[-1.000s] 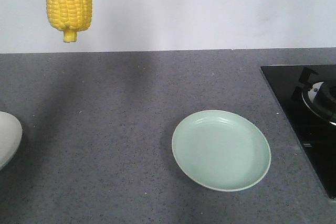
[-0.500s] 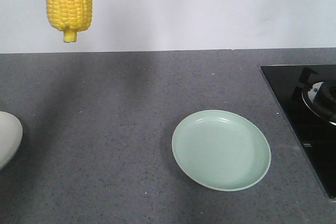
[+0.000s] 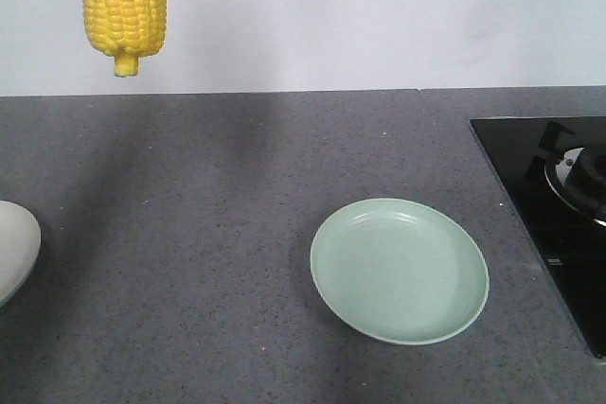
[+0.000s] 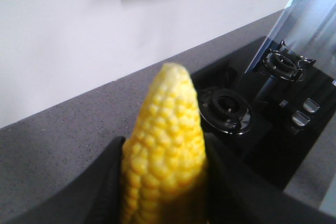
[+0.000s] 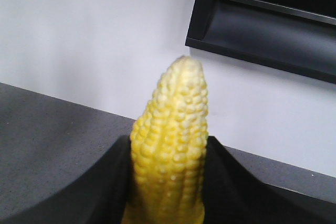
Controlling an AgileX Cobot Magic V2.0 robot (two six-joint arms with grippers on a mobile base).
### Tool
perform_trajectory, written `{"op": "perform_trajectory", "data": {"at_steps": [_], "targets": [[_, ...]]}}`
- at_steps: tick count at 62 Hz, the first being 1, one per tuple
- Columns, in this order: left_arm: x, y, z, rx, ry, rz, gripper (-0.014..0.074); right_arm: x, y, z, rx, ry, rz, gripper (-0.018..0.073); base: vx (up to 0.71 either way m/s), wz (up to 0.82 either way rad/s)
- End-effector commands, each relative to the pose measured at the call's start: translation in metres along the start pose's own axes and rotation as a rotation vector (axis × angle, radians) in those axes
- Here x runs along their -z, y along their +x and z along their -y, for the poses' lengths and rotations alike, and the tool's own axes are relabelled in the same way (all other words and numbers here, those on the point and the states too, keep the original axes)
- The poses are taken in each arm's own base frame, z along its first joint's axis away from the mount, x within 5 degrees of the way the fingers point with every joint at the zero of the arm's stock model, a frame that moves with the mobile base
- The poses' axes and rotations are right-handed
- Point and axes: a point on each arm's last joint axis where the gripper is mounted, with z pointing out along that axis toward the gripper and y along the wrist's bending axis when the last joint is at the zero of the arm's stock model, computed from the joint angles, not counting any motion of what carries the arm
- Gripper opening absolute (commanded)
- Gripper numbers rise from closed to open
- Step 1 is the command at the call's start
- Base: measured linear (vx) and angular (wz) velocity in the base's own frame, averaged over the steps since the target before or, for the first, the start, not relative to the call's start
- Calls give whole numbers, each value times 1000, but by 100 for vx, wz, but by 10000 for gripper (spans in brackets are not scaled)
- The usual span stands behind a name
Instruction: Distribute corn equally
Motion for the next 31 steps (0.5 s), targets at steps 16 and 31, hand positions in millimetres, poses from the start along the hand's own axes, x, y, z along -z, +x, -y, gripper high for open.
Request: {"op": "perform_trajectory", "data": {"at_steps": [16, 31], "targets": [[22, -7, 17, -10, 40, 90, -6, 4, -10, 2, 5, 24, 93, -4, 0, 0], [22, -7, 17, -10, 40, 90, -6, 4, -10, 2, 5, 24, 93, -4, 0, 0]]}}
